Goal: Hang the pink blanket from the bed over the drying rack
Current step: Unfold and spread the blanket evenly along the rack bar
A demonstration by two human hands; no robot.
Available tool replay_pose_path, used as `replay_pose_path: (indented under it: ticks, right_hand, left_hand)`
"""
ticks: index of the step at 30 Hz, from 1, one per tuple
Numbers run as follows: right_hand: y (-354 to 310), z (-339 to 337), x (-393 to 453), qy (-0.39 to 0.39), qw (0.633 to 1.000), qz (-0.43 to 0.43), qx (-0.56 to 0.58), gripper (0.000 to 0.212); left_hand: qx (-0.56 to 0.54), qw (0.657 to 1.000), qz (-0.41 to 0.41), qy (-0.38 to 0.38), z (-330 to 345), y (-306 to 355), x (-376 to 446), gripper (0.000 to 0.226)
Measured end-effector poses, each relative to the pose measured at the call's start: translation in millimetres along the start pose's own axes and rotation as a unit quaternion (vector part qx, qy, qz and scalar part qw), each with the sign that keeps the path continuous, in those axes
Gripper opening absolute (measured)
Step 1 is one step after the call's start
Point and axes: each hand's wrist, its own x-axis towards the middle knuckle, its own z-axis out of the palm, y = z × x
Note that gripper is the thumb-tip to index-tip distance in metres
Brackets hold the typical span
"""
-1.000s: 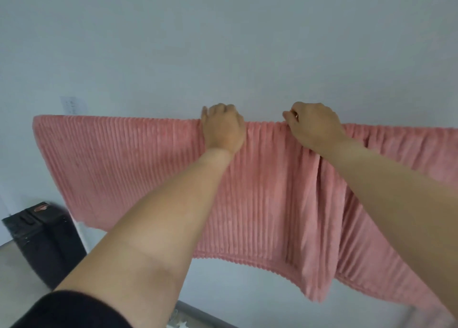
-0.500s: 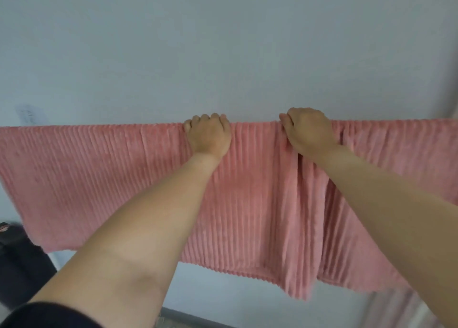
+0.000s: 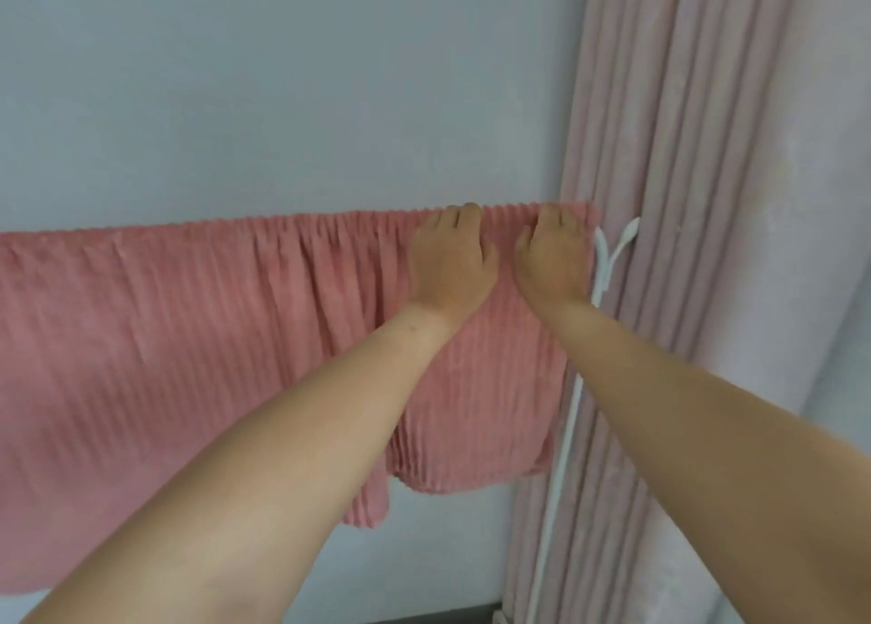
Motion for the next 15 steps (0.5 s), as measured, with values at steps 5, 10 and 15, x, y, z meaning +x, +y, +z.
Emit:
replay_pose_path:
  ticks: [5,10,15]
  right_hand:
    - [98,-20,19,-0.037,0.991,0.118,0.051,0.022]
    - [141,-25,45,-0.104,0.981,0.103,0.13,0.019]
    - [130,-26,71,-0.109,0.968,0.12,0.19,0.028]
  left_hand:
    - [-0.034,0.996,-0.065,-0.053,80,75,-16,0.018]
    - [0.02,0.979,-0.164,-0.119,123,118,-12,0.051]
    - [0.125,0.957,-0.218,-0.144,148,124,-3,0.059]
